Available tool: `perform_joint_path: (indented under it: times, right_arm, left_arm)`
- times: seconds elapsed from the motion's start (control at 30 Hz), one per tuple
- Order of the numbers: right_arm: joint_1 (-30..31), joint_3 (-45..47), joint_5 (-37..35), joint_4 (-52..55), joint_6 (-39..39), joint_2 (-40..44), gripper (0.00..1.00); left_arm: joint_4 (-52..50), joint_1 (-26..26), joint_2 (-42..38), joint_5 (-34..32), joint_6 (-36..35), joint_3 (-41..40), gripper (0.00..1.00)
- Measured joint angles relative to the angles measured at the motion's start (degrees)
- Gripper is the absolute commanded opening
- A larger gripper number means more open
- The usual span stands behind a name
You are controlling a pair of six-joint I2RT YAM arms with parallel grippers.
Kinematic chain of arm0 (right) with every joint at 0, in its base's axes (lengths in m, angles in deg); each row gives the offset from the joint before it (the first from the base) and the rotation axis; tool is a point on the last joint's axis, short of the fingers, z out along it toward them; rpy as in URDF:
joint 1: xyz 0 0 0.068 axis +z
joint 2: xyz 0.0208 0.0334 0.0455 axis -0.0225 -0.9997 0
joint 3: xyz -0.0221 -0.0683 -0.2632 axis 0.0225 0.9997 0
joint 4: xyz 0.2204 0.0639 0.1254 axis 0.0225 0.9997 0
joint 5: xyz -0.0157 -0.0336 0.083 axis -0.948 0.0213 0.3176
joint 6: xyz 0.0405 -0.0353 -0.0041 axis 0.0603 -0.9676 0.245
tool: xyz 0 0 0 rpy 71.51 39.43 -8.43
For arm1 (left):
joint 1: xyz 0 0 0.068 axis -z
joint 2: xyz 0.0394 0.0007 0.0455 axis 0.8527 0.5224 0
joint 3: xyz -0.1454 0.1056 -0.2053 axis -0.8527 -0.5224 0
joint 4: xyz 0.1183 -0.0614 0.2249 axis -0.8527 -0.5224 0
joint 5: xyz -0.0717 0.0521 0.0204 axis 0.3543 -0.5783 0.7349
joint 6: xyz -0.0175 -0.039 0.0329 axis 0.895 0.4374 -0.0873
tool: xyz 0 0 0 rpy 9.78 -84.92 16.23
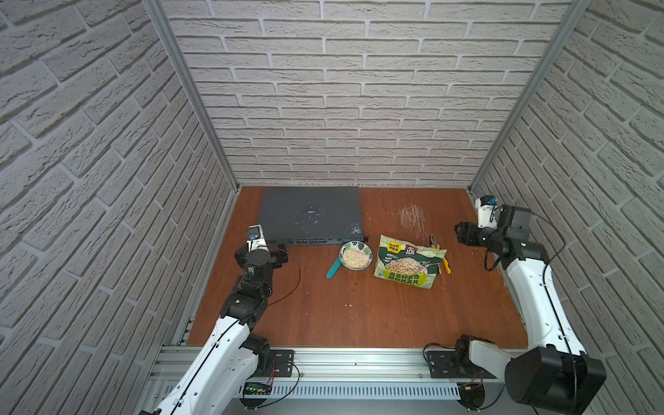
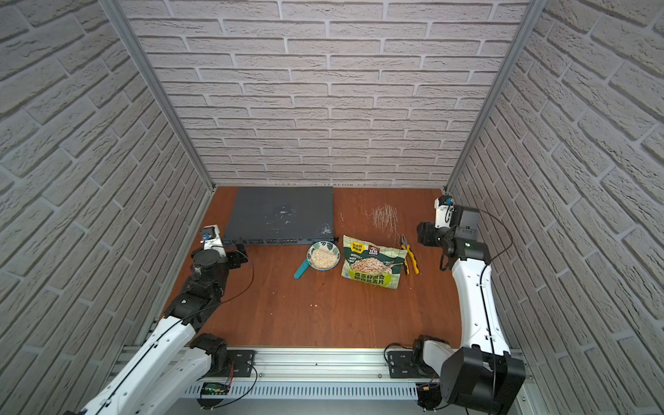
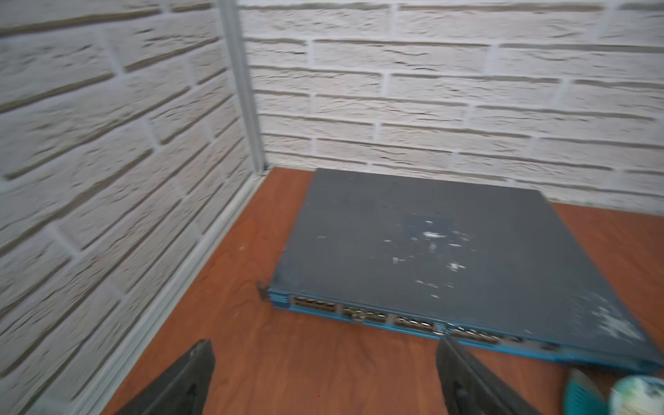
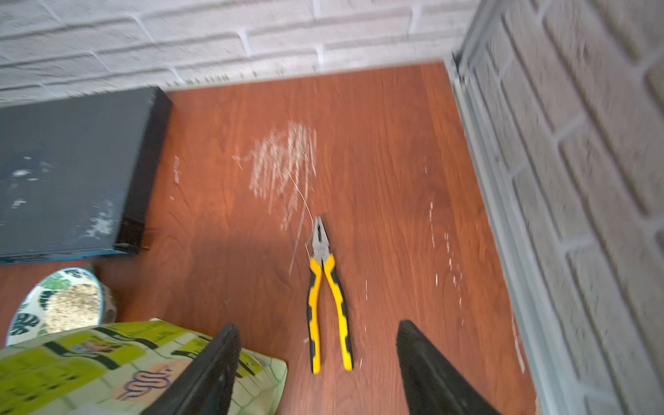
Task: Pour the oats into the breakfast bowl
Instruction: Reset both arms
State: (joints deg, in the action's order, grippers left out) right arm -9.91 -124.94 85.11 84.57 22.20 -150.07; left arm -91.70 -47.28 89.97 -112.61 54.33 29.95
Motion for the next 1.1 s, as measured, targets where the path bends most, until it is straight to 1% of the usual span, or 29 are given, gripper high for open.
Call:
perform_joint_path:
  times: [0.07, 0.1, 0.13, 0.17, 0.2, 0.3, 0.43, 0.6, 0.7, 0.8, 0.87, 0.93, 1.1]
  right_arm:
    - [0.0, 8.8, -2.5, -5.0, 2.7, 1.9, 0.77]
    - [0.0, 13.2, -3.6, -7.8, 4.3, 2.7, 0.84]
    - [0.1, 16.8, -4.2, -10.6, 5.2, 3.4, 0.86]
    - [0.4, 20.3, -5.0, -13.9, 6.2, 3.9, 0.99]
    - [0.7, 23.2, -5.7, -17.3, 7.1, 4.2, 1.00]
    - [2.8, 30.4, -7.5, -29.2, 8.2, 4.2, 1.00]
    - [6.3, 36.9, -9.7, -46.6, 8.2, 1.3, 1.00]
    - [9.3, 39.3, -11.9, -65.3, 7.1, -8.0, 1.00]
    - [10.1, 39.2, -12.2, -72.9, 6.4, -13.7, 1.00]
    - [10.1, 39.1, -12.2, -79.9, 5.9, -20.9, 0.99]
    - [10.2, 38.2, -12.0, -80.3, 5.6, -24.0, 0.99]
    - [10.2, 36.4, -12.0, -78.3, 5.4, -24.3, 0.99]
    - [10.3, 32.7, -12.0, -78.0, 5.1, -24.2, 0.99]
  left_arm:
    - [-2.2, -3.6, 0.1, -1.7, 2.0, 0.0, 0.98]
    - [-2.9, -5.0, 0.1, -2.2, 2.9, 0.0, 0.98]
    - [-3.4, -6.5, 0.2, -2.6, 3.7, -0.1, 0.98]
    - [-3.7, -7.6, 0.3, -2.8, 4.4, -0.1, 0.98]
    - [-3.7, -8.7, 0.5, -3.0, 4.9, -0.1, 0.98]
    - [-3.7, -11.1, 1.7, -3.0, 6.4, -0.4, 0.98]
    - [-2.9, -12.2, 4.5, -2.7, 6.9, -1.3, 0.98]
    - [1.7, -12.4, 6.7, 0.0, 6.2, -5.2, 0.98]
    - [6.6, -12.8, 8.6, 3.2, 4.9, -7.7, 0.98]
    - [12.6, -13.5, 12.2, 7.2, 2.8, -8.7, 0.98]
    - [17.0, -13.9, 15.3, 9.6, 1.4, -8.9, 0.98]
    - [22.3, -14.1, 19.2, 11.7, -0.2, -8.9, 0.98]
    - [36.0, -14.4, 32.3, 16.7, -4.4, -9.1, 0.98]
